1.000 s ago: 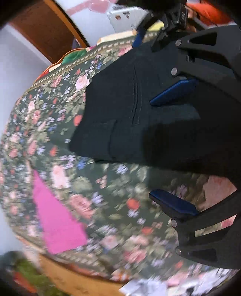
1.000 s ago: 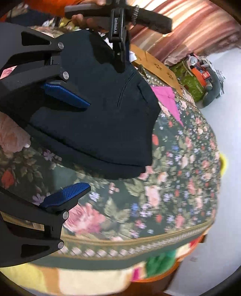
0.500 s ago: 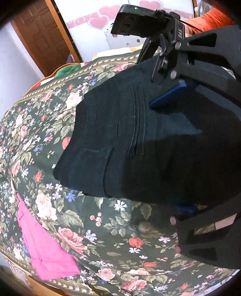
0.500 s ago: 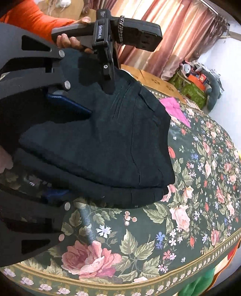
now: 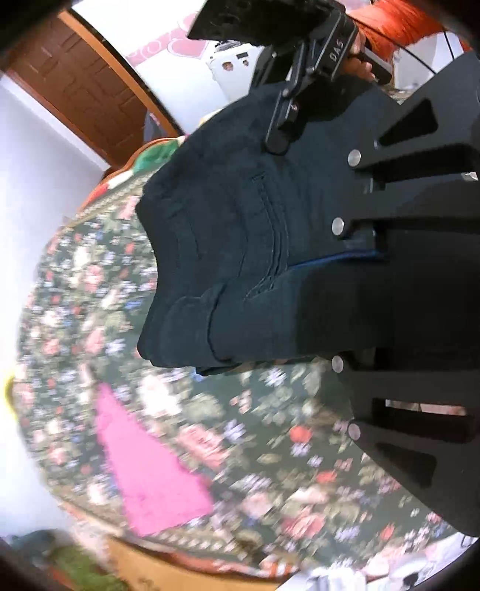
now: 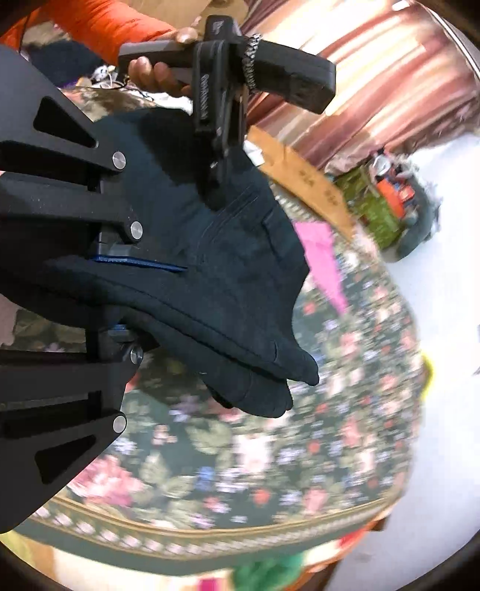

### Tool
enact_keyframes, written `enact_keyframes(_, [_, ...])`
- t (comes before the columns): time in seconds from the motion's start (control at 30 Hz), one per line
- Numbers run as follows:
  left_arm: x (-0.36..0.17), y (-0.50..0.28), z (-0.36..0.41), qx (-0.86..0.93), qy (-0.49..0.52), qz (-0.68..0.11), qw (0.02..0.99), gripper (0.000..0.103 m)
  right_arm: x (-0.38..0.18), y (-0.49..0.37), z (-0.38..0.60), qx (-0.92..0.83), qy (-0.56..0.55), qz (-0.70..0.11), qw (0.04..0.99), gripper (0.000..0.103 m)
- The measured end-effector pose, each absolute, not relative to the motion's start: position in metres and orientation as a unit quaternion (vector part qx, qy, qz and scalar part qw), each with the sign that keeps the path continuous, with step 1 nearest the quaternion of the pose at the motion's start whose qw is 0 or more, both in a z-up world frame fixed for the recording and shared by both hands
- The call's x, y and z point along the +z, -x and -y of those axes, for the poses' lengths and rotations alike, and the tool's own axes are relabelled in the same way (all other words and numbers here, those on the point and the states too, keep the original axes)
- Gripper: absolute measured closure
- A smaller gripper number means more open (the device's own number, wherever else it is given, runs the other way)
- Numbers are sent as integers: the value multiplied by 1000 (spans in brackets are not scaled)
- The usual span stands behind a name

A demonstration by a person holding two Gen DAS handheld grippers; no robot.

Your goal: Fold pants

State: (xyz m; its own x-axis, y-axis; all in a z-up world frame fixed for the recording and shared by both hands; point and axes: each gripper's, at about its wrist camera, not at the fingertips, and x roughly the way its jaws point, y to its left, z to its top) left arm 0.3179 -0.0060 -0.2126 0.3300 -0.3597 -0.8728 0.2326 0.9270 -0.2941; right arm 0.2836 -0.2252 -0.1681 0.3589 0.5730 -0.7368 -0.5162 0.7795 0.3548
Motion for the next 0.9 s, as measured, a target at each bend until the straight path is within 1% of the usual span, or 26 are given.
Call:
enact_keyframes(0.23, [-149,-323,-22,-142,35,-464,874,79,-122,-313,195,352,-13,-399,847,84])
enact_keyframes(0.43, [-117,-351,-55,-104,28,-416,903,79,-98,-345,158,362,-3,-358,861,84])
enact_keyframes(0.63, [-120,-387,-92,-73,42,-407,909,79,-100,-390,118,369,14,-346,862,84])
enact_keyframes(0.83, [-152,-432,-126,-38,64,-425,902,80,-119,-424,76,360,55,-355,861,84])
enact_keyframes(0.9, [-165,-443,-134,-30,66,-429,900,80,-132,-437,64,356,62,-363,859,84])
